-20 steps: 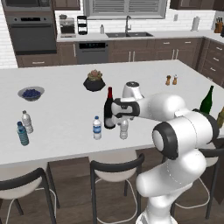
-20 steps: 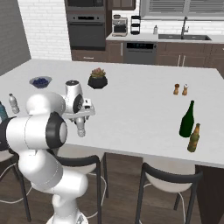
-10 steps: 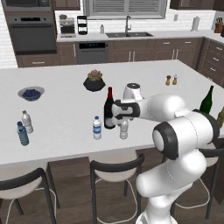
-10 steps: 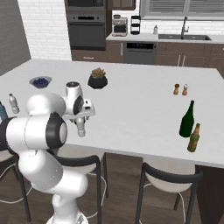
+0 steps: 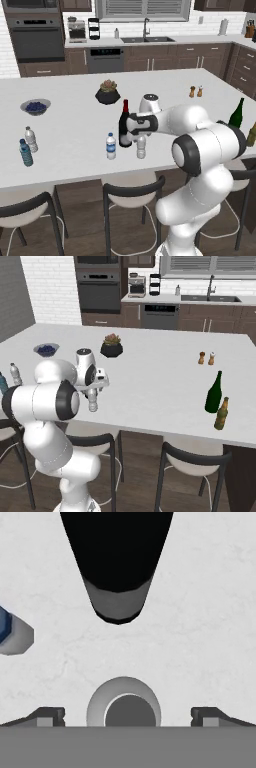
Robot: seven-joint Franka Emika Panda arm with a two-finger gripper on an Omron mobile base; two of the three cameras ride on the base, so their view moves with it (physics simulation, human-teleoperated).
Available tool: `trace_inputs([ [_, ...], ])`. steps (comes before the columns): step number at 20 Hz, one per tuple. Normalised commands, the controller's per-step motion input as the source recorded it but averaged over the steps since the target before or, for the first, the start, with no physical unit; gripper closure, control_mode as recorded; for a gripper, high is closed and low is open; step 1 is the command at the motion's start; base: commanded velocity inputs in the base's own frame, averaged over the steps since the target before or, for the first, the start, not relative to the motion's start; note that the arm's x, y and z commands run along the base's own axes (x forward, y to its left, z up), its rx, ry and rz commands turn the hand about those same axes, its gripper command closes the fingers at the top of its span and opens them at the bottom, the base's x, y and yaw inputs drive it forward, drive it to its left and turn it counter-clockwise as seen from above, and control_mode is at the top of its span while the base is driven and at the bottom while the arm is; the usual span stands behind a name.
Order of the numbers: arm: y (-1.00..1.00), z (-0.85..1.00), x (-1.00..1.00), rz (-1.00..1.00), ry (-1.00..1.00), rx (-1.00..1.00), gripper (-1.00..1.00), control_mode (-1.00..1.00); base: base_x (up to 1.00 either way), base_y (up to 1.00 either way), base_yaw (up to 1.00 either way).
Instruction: Move the plastic bottles in the middle to the plastics group, and the glass bottles in the middle to the glass group.
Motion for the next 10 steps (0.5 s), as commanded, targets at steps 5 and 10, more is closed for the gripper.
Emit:
trace_inputs([
  [5,0.00,-0.16,-0.03,0.00,0.00,0.00,1.00,-1.00,0.00,0.00,0.00],
  [10,0.00,-0.15,-0.12,0.00,0.00,0.00,1.00,-1.00,0.00,0.00,0.00],
])
